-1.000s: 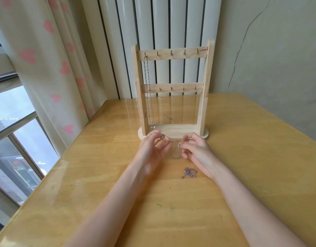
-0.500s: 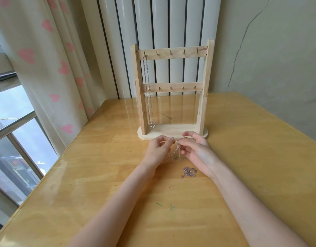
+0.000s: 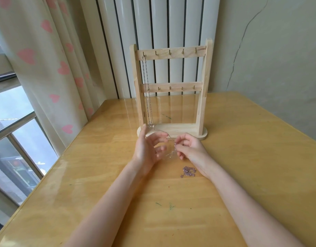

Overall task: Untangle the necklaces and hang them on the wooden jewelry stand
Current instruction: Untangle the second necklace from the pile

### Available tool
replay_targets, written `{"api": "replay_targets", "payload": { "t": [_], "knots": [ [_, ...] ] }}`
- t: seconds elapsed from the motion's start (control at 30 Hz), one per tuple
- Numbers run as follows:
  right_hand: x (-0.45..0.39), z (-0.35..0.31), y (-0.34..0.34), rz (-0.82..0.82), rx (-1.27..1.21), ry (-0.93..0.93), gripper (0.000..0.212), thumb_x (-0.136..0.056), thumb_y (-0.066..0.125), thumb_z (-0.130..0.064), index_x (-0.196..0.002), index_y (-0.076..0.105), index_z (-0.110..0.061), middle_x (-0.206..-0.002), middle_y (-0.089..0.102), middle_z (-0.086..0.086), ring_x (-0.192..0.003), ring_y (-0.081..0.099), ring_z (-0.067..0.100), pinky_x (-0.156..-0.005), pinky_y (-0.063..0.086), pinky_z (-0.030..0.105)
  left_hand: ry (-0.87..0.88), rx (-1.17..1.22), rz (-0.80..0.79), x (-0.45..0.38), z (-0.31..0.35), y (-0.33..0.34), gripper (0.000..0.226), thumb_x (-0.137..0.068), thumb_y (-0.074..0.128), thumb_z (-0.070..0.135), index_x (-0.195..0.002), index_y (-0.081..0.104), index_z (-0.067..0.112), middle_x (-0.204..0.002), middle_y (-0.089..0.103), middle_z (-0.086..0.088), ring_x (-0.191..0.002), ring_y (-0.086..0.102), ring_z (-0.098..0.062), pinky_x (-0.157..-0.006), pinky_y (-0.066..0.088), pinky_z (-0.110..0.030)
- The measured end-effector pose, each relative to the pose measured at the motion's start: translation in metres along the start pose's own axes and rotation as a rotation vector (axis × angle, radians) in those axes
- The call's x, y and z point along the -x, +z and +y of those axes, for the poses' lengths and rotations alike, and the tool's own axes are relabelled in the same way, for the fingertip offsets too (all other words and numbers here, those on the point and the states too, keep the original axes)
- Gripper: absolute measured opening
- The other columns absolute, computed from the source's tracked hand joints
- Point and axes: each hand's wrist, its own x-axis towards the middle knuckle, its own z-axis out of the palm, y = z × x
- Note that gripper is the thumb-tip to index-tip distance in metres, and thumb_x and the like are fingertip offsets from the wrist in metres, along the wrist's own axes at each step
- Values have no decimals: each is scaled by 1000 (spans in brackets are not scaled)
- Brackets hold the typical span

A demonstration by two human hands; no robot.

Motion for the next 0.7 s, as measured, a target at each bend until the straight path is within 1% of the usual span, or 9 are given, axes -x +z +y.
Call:
{"api": "replay_targets", "payload": {
  "t": [0.07,0.1,0.17,0.27,0.37,0.43,0.5,0.57,0.7],
  "knots": [
    [0,-1,0,14,-10,8,17,-83,51,8,-84,54,-9,-64,51,0,-49,46,8,-47,37,18,35,71,-17,1,1,-3,61,-94,22,56,-114,64,16,-89,64,-2,-56,56,-12,-44,36,-19],
    [-1,0,0,20,-28,13,17,-84,51,7,-82,56,-10,-63,51,0,-49,45,8,-47,37,18,47,63,-16,2,2,-2,58,-94,23,56,-120,60,20,-94,66,-2,-59,60,-13,-44,38,-19],
    [-1,1,-3,39,-95,12,16,-85,51,6,-82,59,-8,-64,50,1,-49,44,8,-47,36,19,50,-22,-1,3,1,1,55,-94,24,57,-123,57,23,-100,65,-2,-62,64,-14,-41,40,-18],
    [-1,1,-8,73,-220,4,14,-87,53,5,-82,61,-6,-67,53,2,-50,43,9,-47,34,20,12,-257,0,5,0,7,50,-97,22,50,-117,57,19,-102,64,-2,-64,66,-13,-41,39,-17],
    [-1,0,-12,89,-313,-2,13,-86,54,6,-83,60,-5,-67,55,3,-53,44,11,-47,36,19,-65,-403,-61,7,-3,12,49,-98,22,44,-104,62,15,-93,69,-2,-57,63,-14,-38,31,-17],
    [0,0,-12,73,-312,-7,13,-85,55,6,-86,59,-6,-70,58,5,-57,47,13,-48,37,19,-71,-459,-80,7,-4,14,43,-97,30,40,-102,62,13,-89,70,-2,-52,59,-14,-37,27,-18],
    [0,-1,-12,29,-313,-11,14,-85,55,6,-89,58,-7,-73,63,7,-61,54,15,-50,38,19,-21,-521,-78,7,-6,14,27,-95,44,31,-98,63,12,-85,70,-2,-49,56,-10,-38,27,-17],
    [1,-2,-14,-32,-317,-15,14,-86,55,5,-94,57,-6,-72,65,5,-62,57,13,-52,40,19,37,-560,-85,7,-8,12,17,-91,56,24,-93,64,10,-75,68,0,-49,53,-7,-40,29,-16],
    [1,-2,-16,-93,-312,-19,16,-85,57,3,-99,56,-5,-70,65,1,-65,58,8,-57,42,20,112,-564,-35,9,-8,12,11,-87,63,17,-77,61,10,-48,56,9,-41,45,-2,-38,30,-13]
  ]
}}
